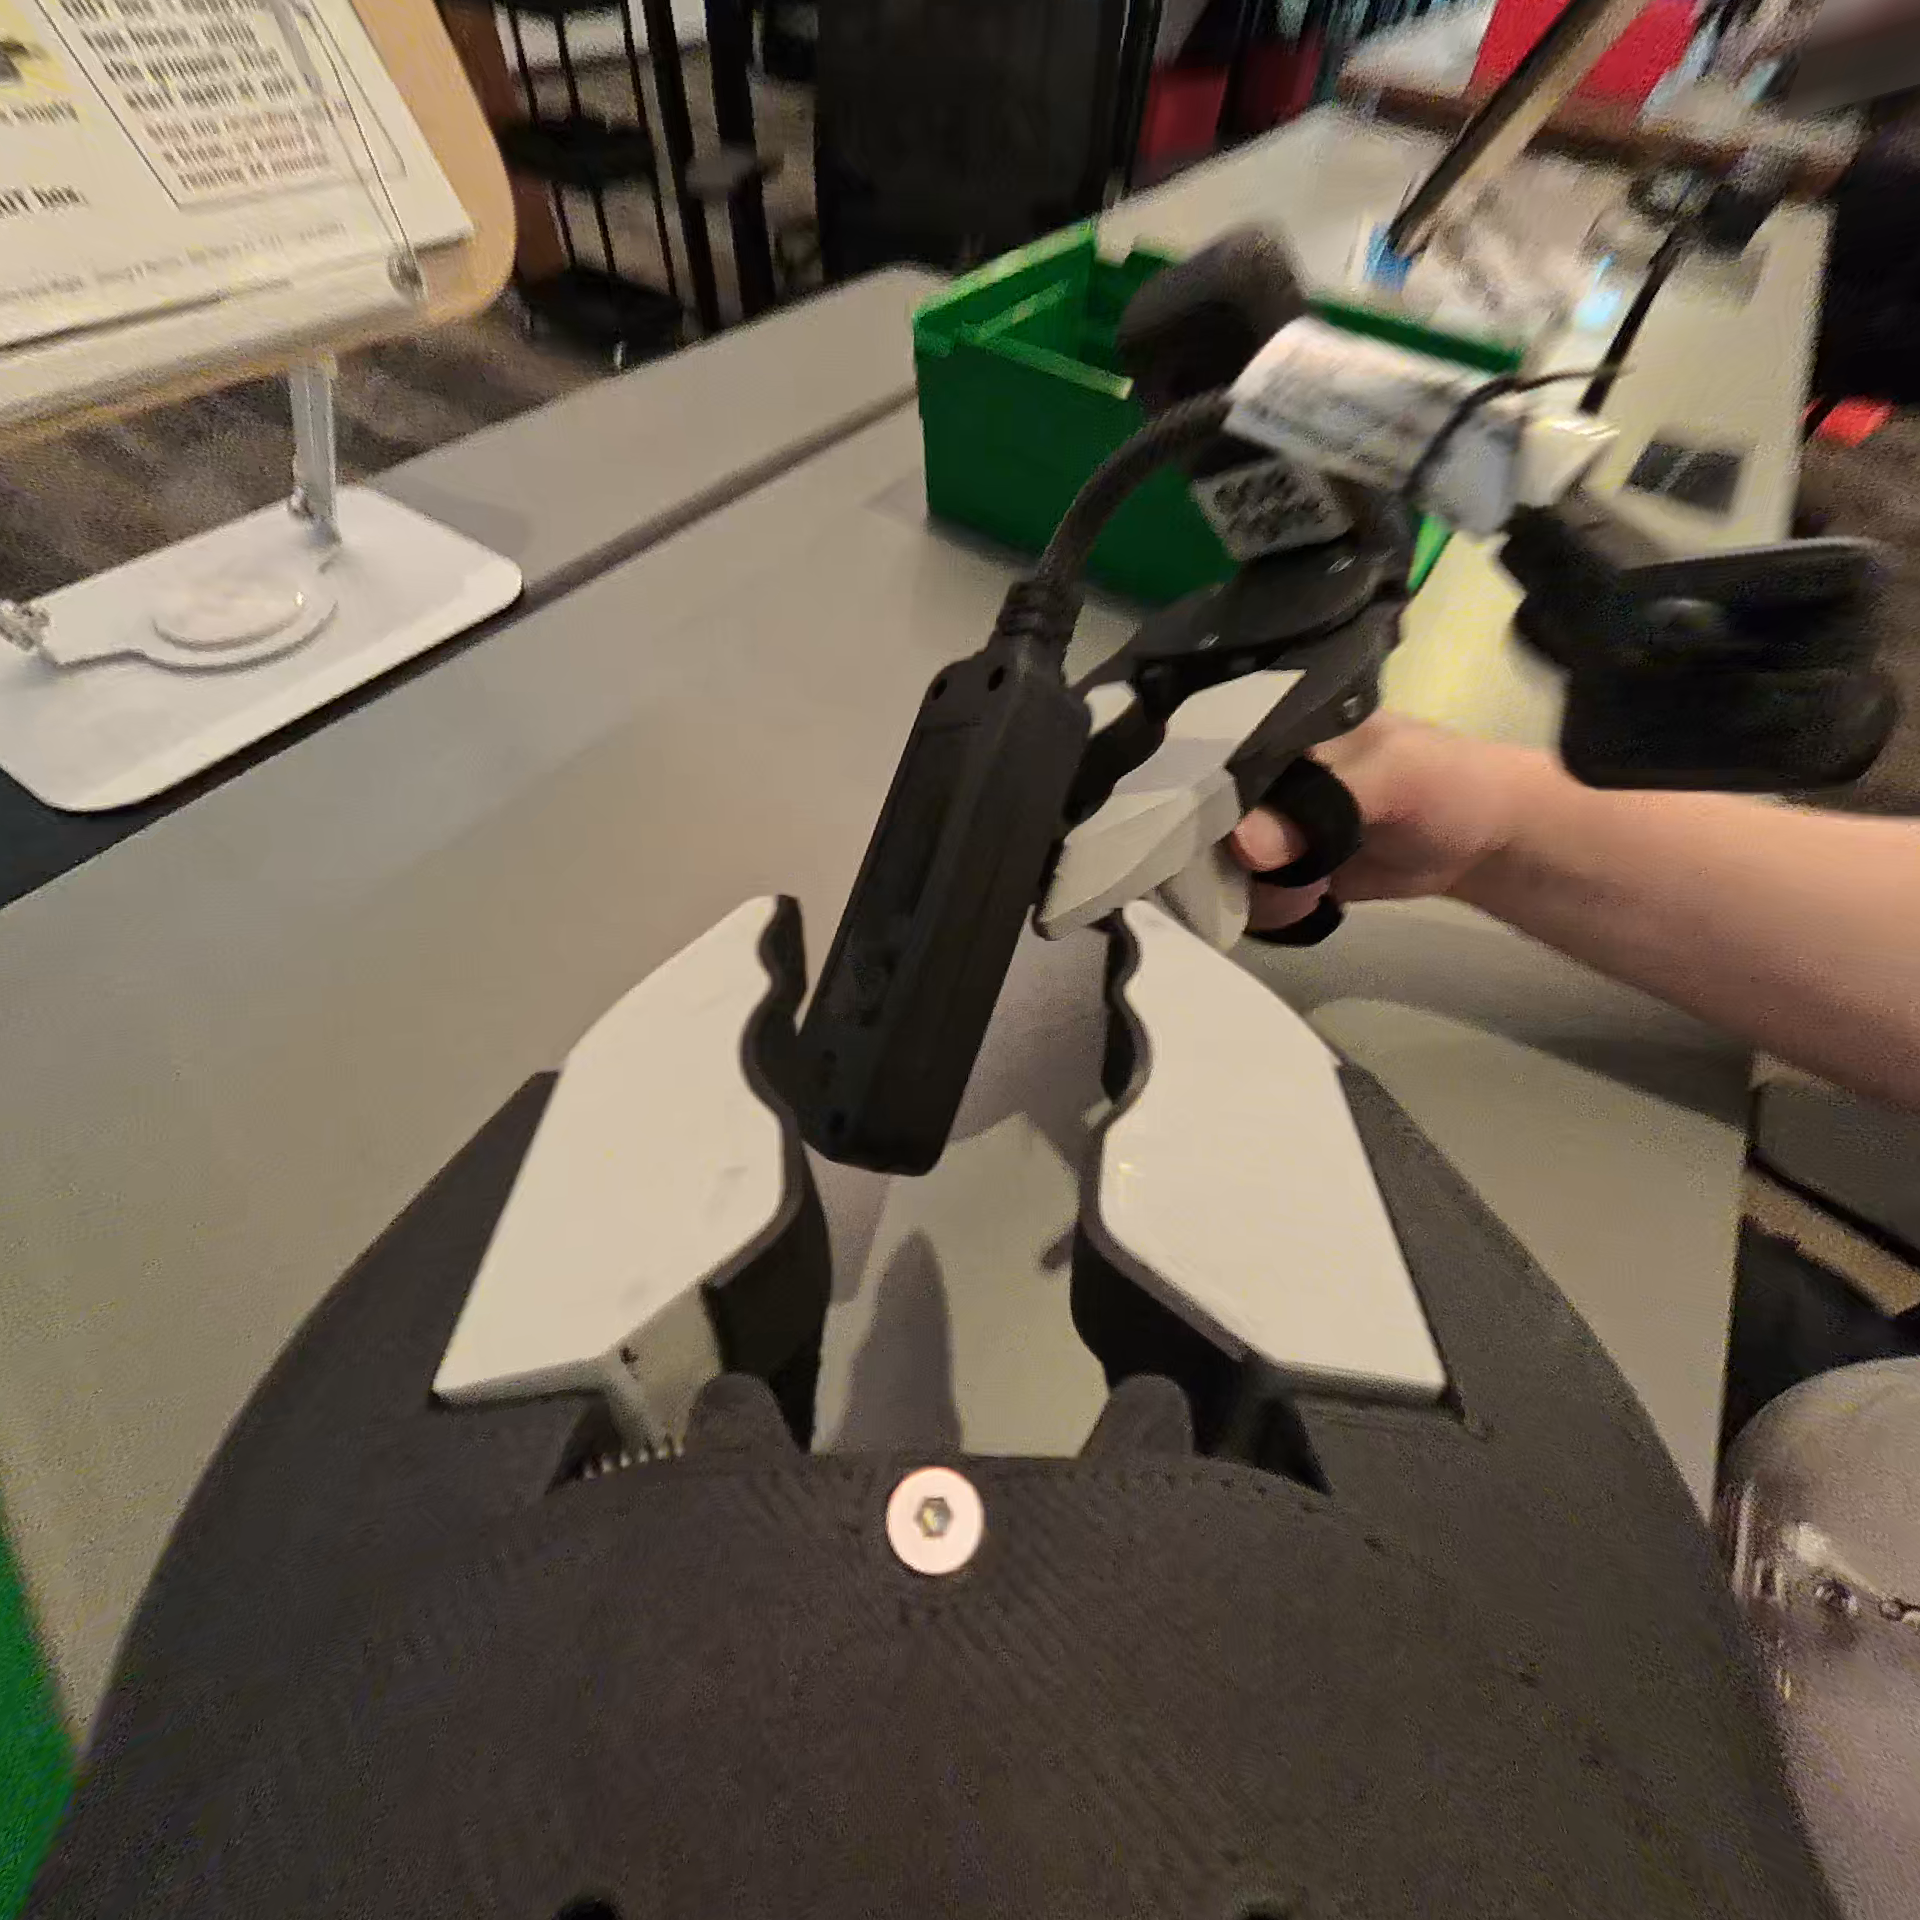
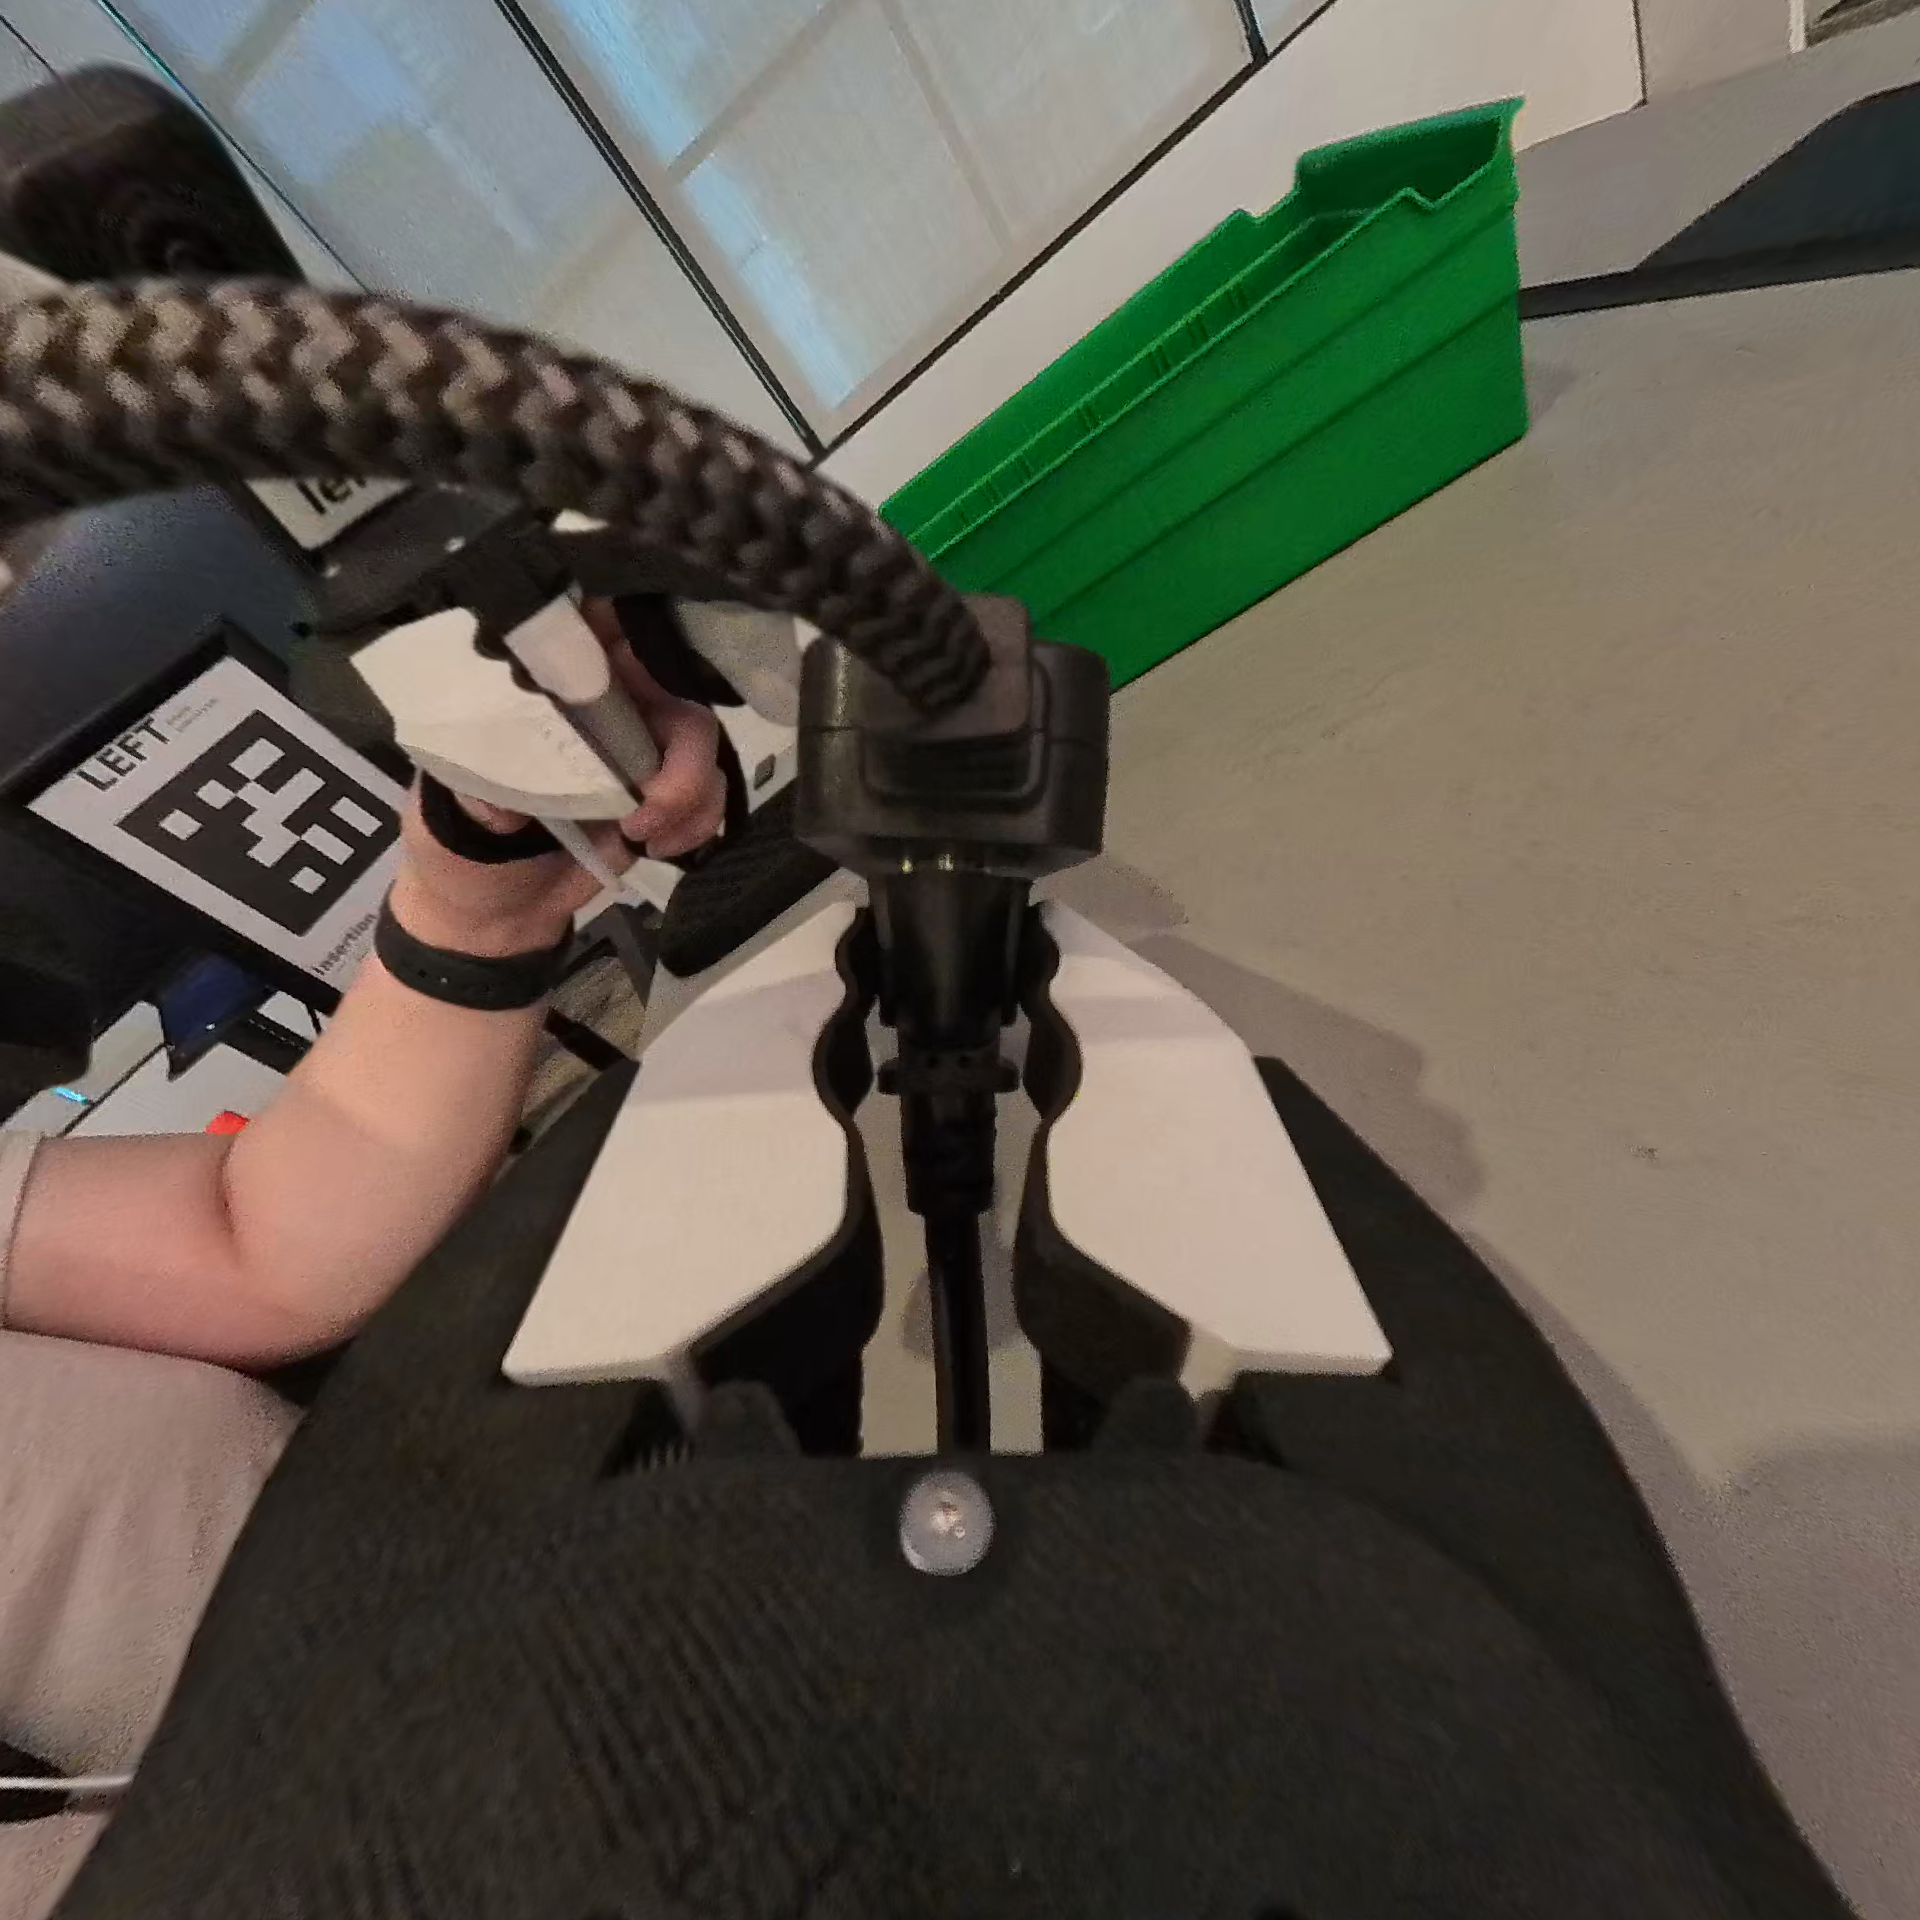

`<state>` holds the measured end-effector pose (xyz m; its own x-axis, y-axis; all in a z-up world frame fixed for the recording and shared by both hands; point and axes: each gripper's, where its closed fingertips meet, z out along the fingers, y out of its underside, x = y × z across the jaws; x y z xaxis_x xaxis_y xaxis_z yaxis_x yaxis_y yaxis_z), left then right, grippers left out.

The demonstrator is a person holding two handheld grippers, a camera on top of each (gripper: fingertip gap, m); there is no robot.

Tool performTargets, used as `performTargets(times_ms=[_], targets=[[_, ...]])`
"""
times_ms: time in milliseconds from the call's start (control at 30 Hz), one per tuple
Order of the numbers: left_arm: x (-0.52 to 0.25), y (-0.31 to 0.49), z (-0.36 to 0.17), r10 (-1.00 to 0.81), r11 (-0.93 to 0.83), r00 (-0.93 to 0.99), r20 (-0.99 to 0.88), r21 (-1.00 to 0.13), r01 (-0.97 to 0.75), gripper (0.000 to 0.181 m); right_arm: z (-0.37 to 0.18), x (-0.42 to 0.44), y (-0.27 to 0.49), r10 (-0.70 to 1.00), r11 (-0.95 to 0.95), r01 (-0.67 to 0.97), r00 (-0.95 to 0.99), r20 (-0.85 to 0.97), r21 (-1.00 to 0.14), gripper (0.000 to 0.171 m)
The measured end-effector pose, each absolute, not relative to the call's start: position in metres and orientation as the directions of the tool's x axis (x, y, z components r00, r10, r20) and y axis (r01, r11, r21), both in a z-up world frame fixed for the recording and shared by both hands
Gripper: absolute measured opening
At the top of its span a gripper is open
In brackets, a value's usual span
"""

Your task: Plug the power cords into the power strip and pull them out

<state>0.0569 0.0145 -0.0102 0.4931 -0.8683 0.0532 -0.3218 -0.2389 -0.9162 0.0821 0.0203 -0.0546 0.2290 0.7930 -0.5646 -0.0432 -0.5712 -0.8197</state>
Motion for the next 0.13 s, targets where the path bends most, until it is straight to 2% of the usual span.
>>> performTargets(times_ms=[33,133], targets=[[0.061,0.017,-0.014,-0.867,-0.241,0.498,0.022,-0.893,-0.379,0.063,-0.053,0.080,0.019,0.803,-0.555,-0.042,0.233,-0.548,-0.831,0.027],[0.086,0.020,-0.018,-0.882,-0.194,0.468,-0.058,-0.860,-0.472,0.066,-0.053,0.073,0.017,0.824,-0.521,-0.017,0.252,-0.508,-0.853,0.027]])
